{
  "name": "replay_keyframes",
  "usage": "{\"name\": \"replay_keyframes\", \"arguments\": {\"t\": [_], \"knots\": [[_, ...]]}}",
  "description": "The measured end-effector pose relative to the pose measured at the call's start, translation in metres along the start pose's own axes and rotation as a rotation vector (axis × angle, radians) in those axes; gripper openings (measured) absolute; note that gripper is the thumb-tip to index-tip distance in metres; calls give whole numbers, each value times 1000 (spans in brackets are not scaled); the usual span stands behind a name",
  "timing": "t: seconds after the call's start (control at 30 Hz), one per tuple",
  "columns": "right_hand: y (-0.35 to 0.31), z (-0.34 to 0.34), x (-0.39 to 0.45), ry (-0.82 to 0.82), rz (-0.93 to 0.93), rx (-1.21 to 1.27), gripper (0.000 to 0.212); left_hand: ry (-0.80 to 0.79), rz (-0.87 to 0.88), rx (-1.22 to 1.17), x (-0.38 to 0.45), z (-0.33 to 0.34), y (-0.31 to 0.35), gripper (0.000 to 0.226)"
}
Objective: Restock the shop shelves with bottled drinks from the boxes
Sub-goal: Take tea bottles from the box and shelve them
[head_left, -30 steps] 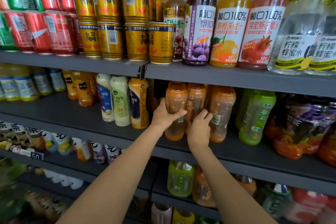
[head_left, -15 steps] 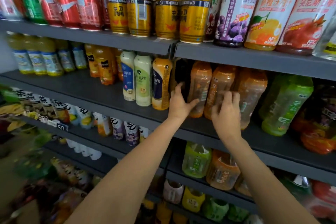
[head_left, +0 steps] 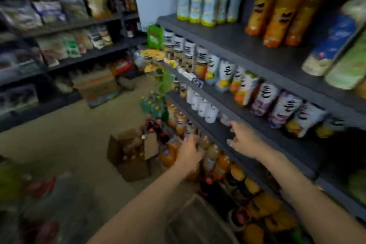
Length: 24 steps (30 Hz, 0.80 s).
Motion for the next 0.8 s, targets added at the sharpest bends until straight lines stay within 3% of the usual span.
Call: {"name": "replay_keyframes", "arguments": {"t": [0.13,0.27,0.37,0.5,0.7,0.8], "knots": [[-78,112,47,-226,21,8,45,67,-399,44,26,-102,-171,20],[-161,207,86,-389,22,39,41,5,-569,119,38,-194,-281,15],[-211,260,103,-509,-30,7,16,-88,-615,153,46,-242,-335,19],[-239,308,140,-577,13,30,35,-137,-645,223,63,-274,-381,9],[-226,392,237,-553,115,52,31,-293,-492,380,123,-263,-413,28],[-218,448,294,-558,138,-3,31,-295,-487,381,172,-257,-437,30]]}}
Point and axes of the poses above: each hand's wrist, its own x-axis towards the middle knuckle, its own z-axis out of the palm, y = z × x, the point moved 8 cm from there along x, towards the middle knuckle, and after that the axes turned 9 degrees about y, right-handed, at the moved point
